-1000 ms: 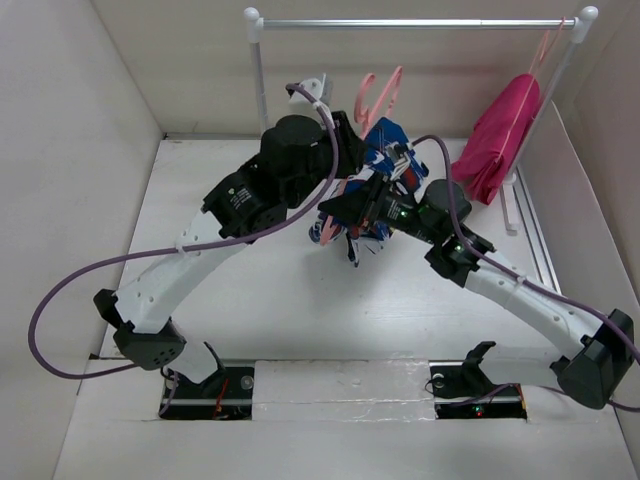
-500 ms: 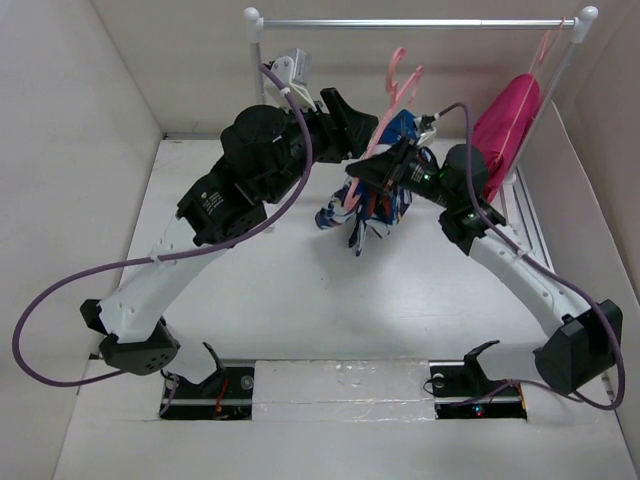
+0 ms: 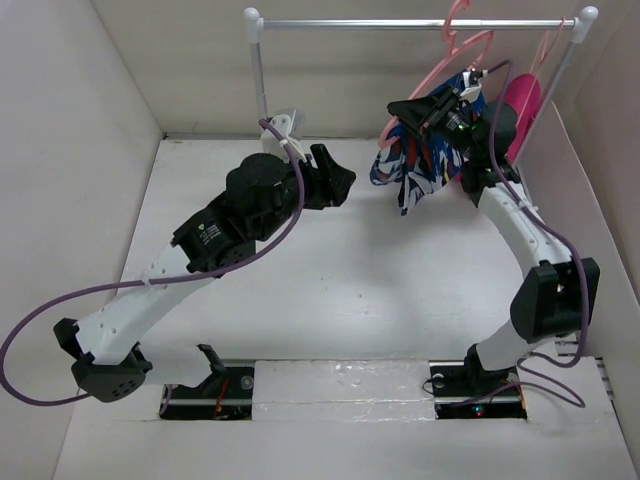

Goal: Place the trousers on the hanger
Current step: Hang the hanger with trousers onto the clothesline

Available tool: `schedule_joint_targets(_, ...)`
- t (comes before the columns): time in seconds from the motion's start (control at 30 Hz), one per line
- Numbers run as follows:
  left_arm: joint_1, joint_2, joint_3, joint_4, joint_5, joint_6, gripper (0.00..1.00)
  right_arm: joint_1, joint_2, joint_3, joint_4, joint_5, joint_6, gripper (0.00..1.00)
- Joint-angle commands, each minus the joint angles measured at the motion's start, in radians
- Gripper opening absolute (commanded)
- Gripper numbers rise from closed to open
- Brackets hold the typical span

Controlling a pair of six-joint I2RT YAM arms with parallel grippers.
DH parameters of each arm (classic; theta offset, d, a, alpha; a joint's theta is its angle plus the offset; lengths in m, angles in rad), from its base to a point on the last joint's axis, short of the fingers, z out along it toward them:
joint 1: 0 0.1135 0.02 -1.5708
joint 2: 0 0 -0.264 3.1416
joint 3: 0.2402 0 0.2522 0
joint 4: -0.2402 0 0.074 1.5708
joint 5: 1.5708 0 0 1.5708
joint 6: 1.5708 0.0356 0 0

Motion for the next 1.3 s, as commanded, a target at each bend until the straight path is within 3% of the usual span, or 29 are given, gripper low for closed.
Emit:
schedule_joint_targets(0.0, -0.001, -0.043, -0.044, 0.040, -0.004, -0.043, 0.50, -0.022, 0.008, 0.109, 0.279, -0.024, 0.031, 0.00)
schedule_joint_targets(0.27, -0.001, -0.061, -0.091, 0.024, -0.016, -0.057, 0.49, -0.100, 0.096, 0.158, 0.373, -0.033, 0.085, 0.00)
schedule_joint_targets(0.73, -0.001, -0.055, -0.133, -0.007, -0.058, -0.061, 0.53, -0.152, 0.163, 0.027, 0.490, -0.066, 0.163, 0.04)
schedule_joint_targets(0.93, -0.001, -0.043, -0.131, -0.048, -0.079, -0.055, 0.54, -0.162, 0.159, 0.013, 0.474, -0.092, 0.151, 0.22)
schedule_joint_targets(1.07, -0.001, -0.061, -0.148, -0.048, -0.101, -0.055, 0.54, -0.151, 0.171, 0.048, 0.425, -0.128, 0.128, 0.46)
schedule_joint_targets(1.13, -0.001, -0.064, -0.147, -0.054, -0.112, -0.052, 0.54, -0.142, 0.183, 0.060, 0.416, -0.147, 0.120, 0.53)
schedule_joint_targets(1.2, -0.001, -0.061, -0.136, -0.063, -0.118, -0.046, 0.54, -0.132, 0.142, 0.039, 0.325, -0.139, 0.066, 0.69)
schedule_joint_targets(1.27, -0.001, -0.064, -0.134, -0.068, -0.119, -0.047, 0.55, -0.132, 0.122, 0.013, 0.294, -0.130, 0.015, 0.71)
